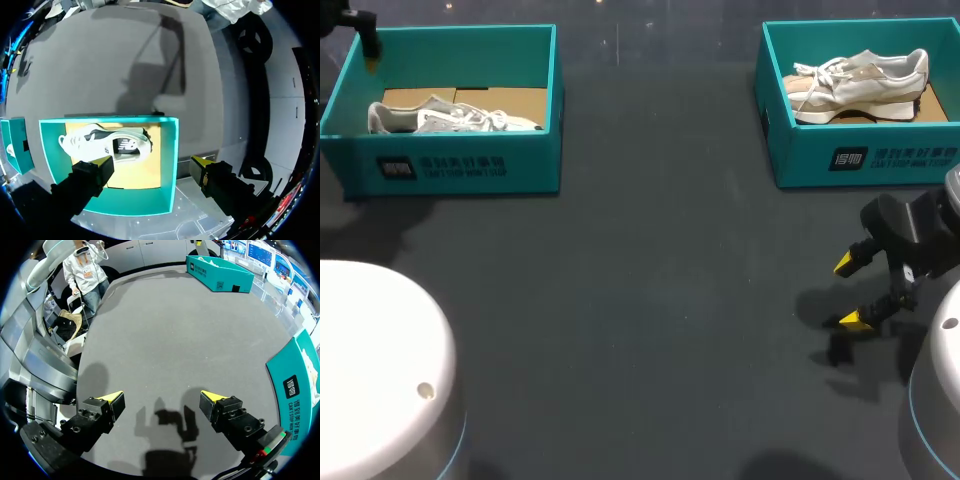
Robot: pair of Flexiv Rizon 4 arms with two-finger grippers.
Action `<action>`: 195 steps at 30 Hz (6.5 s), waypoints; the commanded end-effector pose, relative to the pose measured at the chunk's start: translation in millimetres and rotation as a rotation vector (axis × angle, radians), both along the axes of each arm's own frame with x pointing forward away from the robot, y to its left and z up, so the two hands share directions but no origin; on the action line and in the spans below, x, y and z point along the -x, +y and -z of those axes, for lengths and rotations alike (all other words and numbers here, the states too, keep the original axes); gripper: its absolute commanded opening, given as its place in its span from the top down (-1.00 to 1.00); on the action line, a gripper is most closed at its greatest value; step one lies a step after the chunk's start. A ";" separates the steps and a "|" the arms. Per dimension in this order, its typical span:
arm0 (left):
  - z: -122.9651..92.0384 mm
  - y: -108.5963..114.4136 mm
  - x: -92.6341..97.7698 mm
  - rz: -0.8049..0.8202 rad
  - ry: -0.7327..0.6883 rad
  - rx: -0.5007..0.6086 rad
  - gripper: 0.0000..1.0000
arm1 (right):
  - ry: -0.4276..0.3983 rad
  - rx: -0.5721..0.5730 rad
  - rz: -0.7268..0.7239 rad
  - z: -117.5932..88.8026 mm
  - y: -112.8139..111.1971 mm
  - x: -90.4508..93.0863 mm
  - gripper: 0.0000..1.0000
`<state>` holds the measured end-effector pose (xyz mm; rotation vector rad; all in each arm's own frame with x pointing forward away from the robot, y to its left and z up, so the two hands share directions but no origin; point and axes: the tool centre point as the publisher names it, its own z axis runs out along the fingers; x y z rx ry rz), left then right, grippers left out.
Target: Take the shoe out of the shoebox, open the shoe tongue, remove and reinsert the insole, then place the shoe into the shoebox
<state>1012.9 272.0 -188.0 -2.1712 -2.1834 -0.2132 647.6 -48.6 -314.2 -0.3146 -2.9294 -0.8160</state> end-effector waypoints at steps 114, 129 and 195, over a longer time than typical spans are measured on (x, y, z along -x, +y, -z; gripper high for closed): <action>-17.5 7.1 10.9 0.021 -0.002 0.021 -1.00 | 0.290 0.664 1.278 -113.5 -169.8 -430.9 -1.00; -17.5 7.1 10.9 0.021 -0.002 0.021 -1.00 | 0.204 0.690 1.342 -61.9 -206.3 -466.5 -1.00; -17.5 7.1 10.9 0.021 -0.002 0.021 -1.00 | 0.318 0.634 1.468 49.3 -273.7 -506.9 -0.52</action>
